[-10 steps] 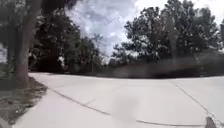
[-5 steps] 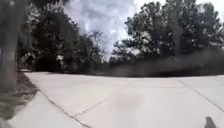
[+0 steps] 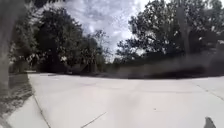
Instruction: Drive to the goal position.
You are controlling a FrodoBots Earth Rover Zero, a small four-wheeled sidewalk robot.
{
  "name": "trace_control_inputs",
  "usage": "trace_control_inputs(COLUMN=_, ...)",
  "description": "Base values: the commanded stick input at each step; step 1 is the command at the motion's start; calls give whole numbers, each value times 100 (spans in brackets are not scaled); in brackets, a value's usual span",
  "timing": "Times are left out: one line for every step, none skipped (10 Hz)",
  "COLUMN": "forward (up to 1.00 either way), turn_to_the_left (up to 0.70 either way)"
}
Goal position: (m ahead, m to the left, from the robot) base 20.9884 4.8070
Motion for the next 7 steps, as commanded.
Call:
trace_control_inputs(forward=70, turn_to_the_left=35)
trace_control_inputs(forward=70, turn_to_the_left=35)
trace_control_inputs(forward=70, turn_to_the_left=35)
trace_control_inputs(forward=70, turn_to_the_left=35)
trace_control_inputs(forward=70, turn_to_the_left=35)
trace_control_inputs(forward=70, turn_to_the_left=35)
trace_control_inputs(forward=70, turn_to_the_left=35)
